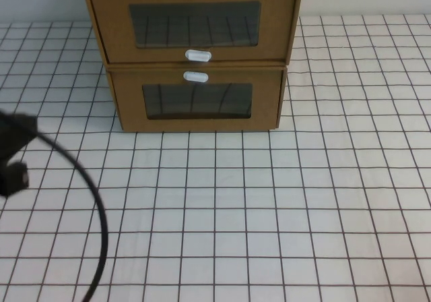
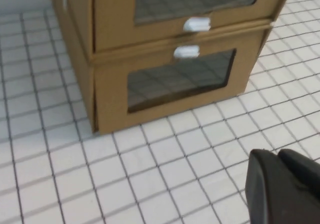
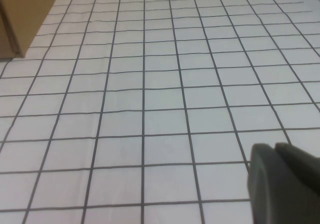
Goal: Open the shoe box
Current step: 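Pull the top drawer of the cardboard box fully open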
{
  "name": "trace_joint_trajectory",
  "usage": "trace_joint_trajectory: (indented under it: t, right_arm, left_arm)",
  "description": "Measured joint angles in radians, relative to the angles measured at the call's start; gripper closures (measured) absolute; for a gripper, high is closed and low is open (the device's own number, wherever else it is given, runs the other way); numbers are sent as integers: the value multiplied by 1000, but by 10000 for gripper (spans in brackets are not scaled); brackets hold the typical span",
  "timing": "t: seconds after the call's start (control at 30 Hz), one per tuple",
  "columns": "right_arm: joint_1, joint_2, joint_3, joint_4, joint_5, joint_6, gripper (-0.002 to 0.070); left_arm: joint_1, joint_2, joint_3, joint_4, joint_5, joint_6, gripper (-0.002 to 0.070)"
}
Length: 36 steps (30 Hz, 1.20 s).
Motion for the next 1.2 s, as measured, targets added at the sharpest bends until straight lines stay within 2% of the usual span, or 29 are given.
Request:
trace_joint_trajectory:
  t: [0.13,0.3,0.6,0.97,1.2]
  right_arm:
    - [0,0,0,0,0,0,690]
    - [0,0,0,0,0,0,689]
    - [0,0,0,0,0,0,690]
    - [0,0,0,0,0,0,689]
    - [0,0,0,-2,0,0,689]
  left_arm:
    - [0,165,-200,-112,22,172,677]
    - [0,354,-457,-215,62,293,677]
    - [0,742,-878,-277,142,357,677]
    - [-6,1111,-1200,-345,142,436,677]
    - [-75,1240,-1283,-387,89,539,677]
